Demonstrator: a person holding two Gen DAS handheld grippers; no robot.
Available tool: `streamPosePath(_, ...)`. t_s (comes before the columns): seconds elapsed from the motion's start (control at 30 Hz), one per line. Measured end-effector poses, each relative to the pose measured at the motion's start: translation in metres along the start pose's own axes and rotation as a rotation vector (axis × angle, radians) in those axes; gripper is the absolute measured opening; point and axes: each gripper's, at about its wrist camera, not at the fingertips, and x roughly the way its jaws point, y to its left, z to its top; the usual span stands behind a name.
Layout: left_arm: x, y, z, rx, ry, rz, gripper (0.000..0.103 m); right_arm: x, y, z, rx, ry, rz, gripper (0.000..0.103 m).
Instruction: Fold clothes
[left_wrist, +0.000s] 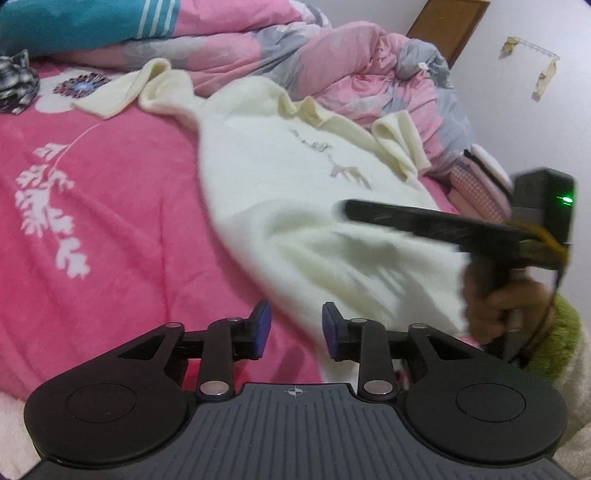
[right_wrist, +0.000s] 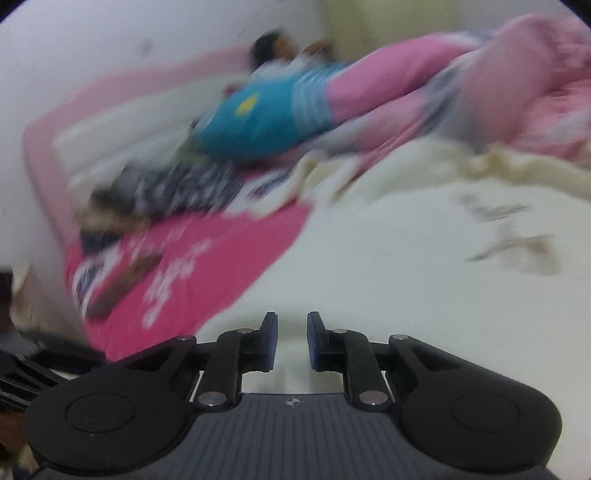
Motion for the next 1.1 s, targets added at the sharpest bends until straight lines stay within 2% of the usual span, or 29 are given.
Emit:
streamPosePath(0.1, 0.005, -0.006, 0.003, 0.002, -0.021, 0.001, 0.034, -0.053, -0.030, 0.000, 0.070, -0.063, -0.116, 0.019)
streamPosePath(0.17, 0.012, -0.013, 0.004, 0.024, -0.021, 0.009, 0.034, -0.086, -0.043, -0.007, 0.072, -0.071, -0.216, 0.020)
streamPosePath(0.23, 0.019, -0.022, 0.003, 0.062, -0.009, 0.039, 0.034, -0.105, -0.052, -0.017, 0.063, -0.036, -0.279, 0.030)
streamPosePath(0.27, 0.023, -0.025, 0.002, 0.084, 0.000, 0.061, 0.034, -0.110, -0.052, -0.022, 0.039, -0.016, -0.304, 0.038)
streamPosePath(0.4, 0.034, -0.034, -0.004, 0.154, 0.028, 0.140, 0.034, -0.107, -0.046, -0.037, -0.105, 0.070, -0.381, 0.041)
streamPosePath(0.53, 0.034, -0.039, -0.007, 0.197, 0.029, 0.176, 0.034, -0.078, -0.048, -0.043, -0.232, 0.145, -0.393, 0.039)
streamPosePath(0.57, 0.034, -0.040, -0.008, 0.204, 0.029, 0.182, 0.034, -0.071, -0.052, -0.046, -0.236, 0.171, -0.396, 0.023)
streamPosePath(0.6, 0.034, -0.042, -0.009, 0.210, 0.028, 0.189, 0.034, -0.064, -0.055, -0.050, -0.240, 0.197, -0.398, 0.014)
streamPosePath(0.7, 0.034, -0.044, -0.012, 0.226, 0.025, 0.205, 0.034, -0.065, -0.052, -0.049, -0.259, 0.179, -0.410, 0.006)
streamPosePath(0.87, 0.034, -0.045, -0.015, 0.249, 0.026, 0.219, 0.034, -0.052, -0.060, -0.049, -0.282, 0.149, -0.467, 0.005)
streamPosePath(1.0, 0.034, -0.044, -0.015, 0.248, 0.029, 0.227, 0.034, -0.048, -0.070, -0.047, -0.214, 0.103, -0.477, 0.008)
streamPosePath(1.03, 0.033, -0.044, -0.015, 0.247, 0.030, 0.228, 0.034, -0.056, -0.071, -0.044, -0.191, 0.095, -0.468, 0.010)
streamPosePath(1.1, 0.033, -0.042, -0.016, 0.244, 0.031, 0.229, 0.034, -0.080, -0.074, -0.039, -0.141, 0.057, -0.458, 0.026)
